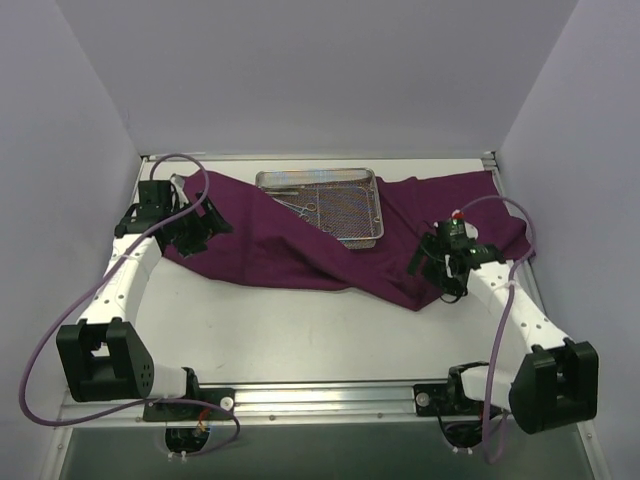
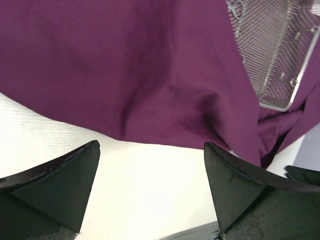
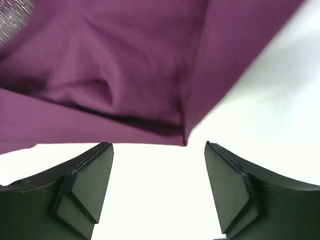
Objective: Open and lay out the surgical kit
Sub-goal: Open the surgical kit at the center of the board.
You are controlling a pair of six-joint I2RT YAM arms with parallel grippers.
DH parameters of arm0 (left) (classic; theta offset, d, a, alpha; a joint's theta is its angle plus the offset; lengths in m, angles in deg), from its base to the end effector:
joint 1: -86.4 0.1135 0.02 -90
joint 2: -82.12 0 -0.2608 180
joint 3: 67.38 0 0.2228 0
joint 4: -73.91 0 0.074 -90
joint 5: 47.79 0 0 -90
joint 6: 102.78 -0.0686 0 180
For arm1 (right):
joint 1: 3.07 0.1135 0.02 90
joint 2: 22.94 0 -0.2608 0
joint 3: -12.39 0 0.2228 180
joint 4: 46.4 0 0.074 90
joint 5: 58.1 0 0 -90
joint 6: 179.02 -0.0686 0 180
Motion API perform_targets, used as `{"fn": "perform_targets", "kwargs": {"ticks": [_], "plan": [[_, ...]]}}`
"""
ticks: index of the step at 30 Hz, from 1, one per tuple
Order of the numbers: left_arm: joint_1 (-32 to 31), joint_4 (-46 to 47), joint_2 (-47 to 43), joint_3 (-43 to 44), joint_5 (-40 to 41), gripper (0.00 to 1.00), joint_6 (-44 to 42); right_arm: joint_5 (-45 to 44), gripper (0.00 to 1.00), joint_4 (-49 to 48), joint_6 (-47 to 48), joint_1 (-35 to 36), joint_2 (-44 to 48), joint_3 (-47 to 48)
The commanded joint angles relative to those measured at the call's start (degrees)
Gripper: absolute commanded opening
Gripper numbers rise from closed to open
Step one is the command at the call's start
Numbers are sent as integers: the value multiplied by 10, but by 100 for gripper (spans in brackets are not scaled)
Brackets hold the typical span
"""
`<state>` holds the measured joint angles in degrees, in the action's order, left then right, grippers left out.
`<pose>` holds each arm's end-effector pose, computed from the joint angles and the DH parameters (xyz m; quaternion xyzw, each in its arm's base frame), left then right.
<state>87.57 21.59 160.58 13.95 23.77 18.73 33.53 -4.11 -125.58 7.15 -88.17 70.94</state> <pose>0.2811 -0.0160 0.2745 -0.2072 0.9041 -0.2346 0.2908 0.2217 0.0420 0.2168 0.2085 0.9130 0.1513 0.3163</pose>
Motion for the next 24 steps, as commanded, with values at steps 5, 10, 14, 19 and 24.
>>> {"fn": "perform_targets", "kwargs": {"ticks": [5, 10, 14, 19, 24], "plan": [[-1, -26, 22, 52, 66, 97, 0, -93, 77, 0, 35, -5, -151, 176], [-27, -81, 60, 81, 45, 88, -29, -95, 76, 81, 13, -65, -287, 347], [-28, -159, 79, 102, 45, 88, -65, -167, 73, 150, 23, -90, -386, 513], [-21, -171, 78, 108, 24, 88, -115, -212, 70, 170, 40, -100, -496, 589], [-16, -180, 86, 109, 8, 88, -125, -184, 69, 175, 36, -129, -534, 575]]}}
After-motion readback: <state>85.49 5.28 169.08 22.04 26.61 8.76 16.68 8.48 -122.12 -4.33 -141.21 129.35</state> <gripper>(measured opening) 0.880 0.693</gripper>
